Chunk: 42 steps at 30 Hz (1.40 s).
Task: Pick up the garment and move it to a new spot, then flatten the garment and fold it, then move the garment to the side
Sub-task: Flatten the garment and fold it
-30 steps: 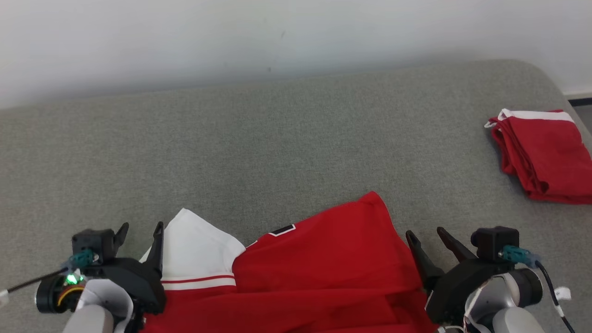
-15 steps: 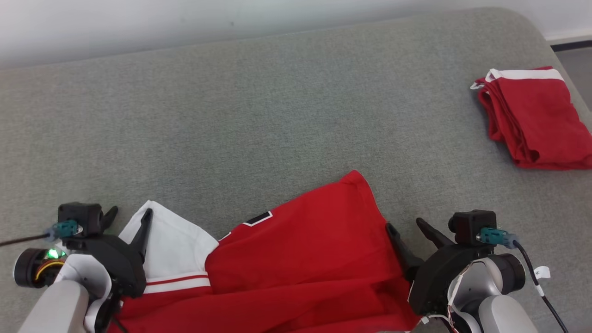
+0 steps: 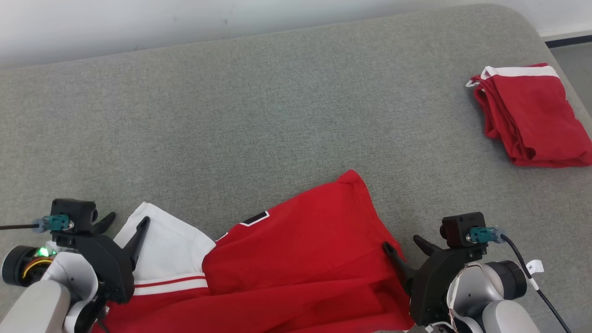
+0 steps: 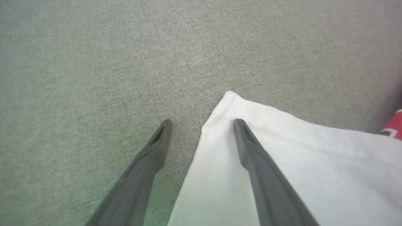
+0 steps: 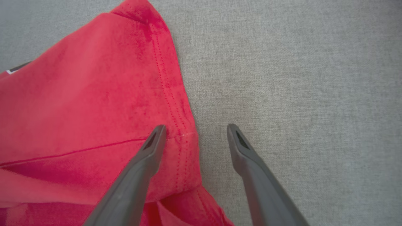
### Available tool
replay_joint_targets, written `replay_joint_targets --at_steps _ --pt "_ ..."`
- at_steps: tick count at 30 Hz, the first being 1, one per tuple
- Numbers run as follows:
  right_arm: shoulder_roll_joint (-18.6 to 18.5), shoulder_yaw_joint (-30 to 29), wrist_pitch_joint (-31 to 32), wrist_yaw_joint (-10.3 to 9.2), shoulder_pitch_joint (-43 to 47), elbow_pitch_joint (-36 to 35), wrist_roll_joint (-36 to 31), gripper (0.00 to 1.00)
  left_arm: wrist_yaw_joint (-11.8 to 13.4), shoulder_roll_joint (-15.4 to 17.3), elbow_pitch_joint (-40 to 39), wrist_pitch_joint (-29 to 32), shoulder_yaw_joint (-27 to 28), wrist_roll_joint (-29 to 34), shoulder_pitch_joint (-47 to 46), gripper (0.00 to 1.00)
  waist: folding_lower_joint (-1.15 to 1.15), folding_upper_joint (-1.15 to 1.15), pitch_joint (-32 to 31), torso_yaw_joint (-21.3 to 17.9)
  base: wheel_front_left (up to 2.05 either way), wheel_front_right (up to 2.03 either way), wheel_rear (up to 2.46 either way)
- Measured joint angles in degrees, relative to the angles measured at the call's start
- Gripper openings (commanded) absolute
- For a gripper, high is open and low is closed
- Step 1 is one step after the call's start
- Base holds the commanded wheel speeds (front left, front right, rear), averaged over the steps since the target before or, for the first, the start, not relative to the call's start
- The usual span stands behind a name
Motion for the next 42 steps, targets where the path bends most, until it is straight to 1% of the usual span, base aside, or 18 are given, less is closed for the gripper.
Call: replay_joint_targets --at_steps 3,4,10,13,20,28,29,30,31,32,34,35,36,37,38,42 --pt "0.0 -0.3 0.5 0.0 -0.1 0.4 -0.7 1.0 0.0 0.3 -0.7 -0.4 -0.1 0.0 0.4 1.0 0.0 0.0 0.1 0.3 0.0 0.0 0.0" --pt "0.0 -0.2 0.7 0.0 -0.4 0.8 -1.0 1.0 0.4 0.3 -0.9 -0.6 -0.3 0.2 0.5 1.0 0.0 0.0 0.3 0.4 0.0 0.0 0.0" --pt "-0.4 1.5 2.4 0.0 -2.8 3.8 -3.6 1.0 1.9 -0.8 -0.9 -0.6 -1.7 1.4 0.1 1.0 0.0 -0.01 1.5 0.7 0.0 0.0 0.0" --pt "-0.8 1.9 3.1 0.0 -3.1 4.4 -4.5 1.0 2.2 -1.3 -0.9 -0.5 -2.1 1.6 -0.1 1.0 -0.01 -0.01 1.7 1.1 0.0 0.0 0.0" --pt "-1.1 1.6 4.0 0.0 -2.7 4.1 -5.3 1.0 2.2 -2.5 1.1 -1.8 -3.2 2.2 -1.1 1.0 -0.01 0.0 1.2 1.9 0.0 0.0 0.0" --pt "-1.1 2.7 4.3 0.0 -2.7 3.5 -5.5 1.0 1.8 -2.7 3.9 -2.3 -3.9 1.9 -2.7 1.0 -0.01 -0.01 1.4 1.3 0.0 0.0 0.0" --pt "-1.1 2.9 4.3 0.0 -2.9 3.5 -5.5 0.98 1.6 -2.7 4.1 -1.9 -3.9 1.4 -2.9 0.8 -0.01 -0.01 1.5 1.2 0.0 0.0 0.0" --pt "-1.1 3.0 4.5 0.0 -3.0 3.5 -5.5 0.93 1.4 -2.7 4.4 -1.4 -3.8 1.0 -3.3 0.48 -0.01 -0.01 1.6 1.1 0.0 0.0 0.0" --pt "-1.1 3.2 4.7 0.0 -3.1 3.4 -5.5 0.73 1.3 -2.6 4.7 -1.1 -3.7 0.5 -3.6 0.25 -0.01 -0.01 1.7 1.0 0.0 0.0 0.0" --pt "-1.1 3.3 4.8 0.0 -3.2 3.4 -5.5 0.55 1.3 -2.5 4.9 -1.0 -3.7 0.1 -3.8 0.0 -0.01 -0.01 1.8 1.0 0.0 0.0 0.0" --pt "-1.2 3.3 4.7 0.0 -3.4 3.2 -5.5 0.44 1.1 -2.0 5.0 -0.9 -3.4 -0.2 -4.1 0.0 -0.01 -0.01 2.0 0.8 0.0 0.0 0.0" --pt "-1.2 3.3 4.7 0.0 -3.4 3.1 -5.5 0.42 0.9 -1.8 4.9 -0.9 -3.4 -0.2 -4.2 0.0 -0.01 0.0 2.1 0.8 0.0 0.0 0.0" --pt "-1.2 3.2 4.5 0.0 -3.4 3.0 -5.5 0.36 0.9 -1.9 4.8 -1.0 -3.4 -0.4 -4.2 0.0 0.0 0.0 2.2 0.8 0.0 0.0 0.0" --pt "-1.2 3.2 4.1 0.0 -3.5 2.9 -5.5 0.09 0.9 -1.5 4.7 -1.3 -3.1 -0.5 -4.1 0.0 -0.01 0.0 2.2 0.7 0.0 0.0 0.0" --pt "-1.2 3.2 3.7 0.0 -3.4 2.9 -5.5 0.0 0.9 -1.5 4.6 -1.6 -3.0 -0.6 -3.9 0.0 0.0 0.0 2.2 0.7 0.0 0.0 0.0" --pt "-1.2 3.2 2.5 0.0 -3.4 2.5 -5.5 0.0 1.5 -1.5 3.7 -4.3 -2.2 -1.2 -3.0 0.0 0.01 0.01 1.8 0.8 0.0 0.0 0.0"
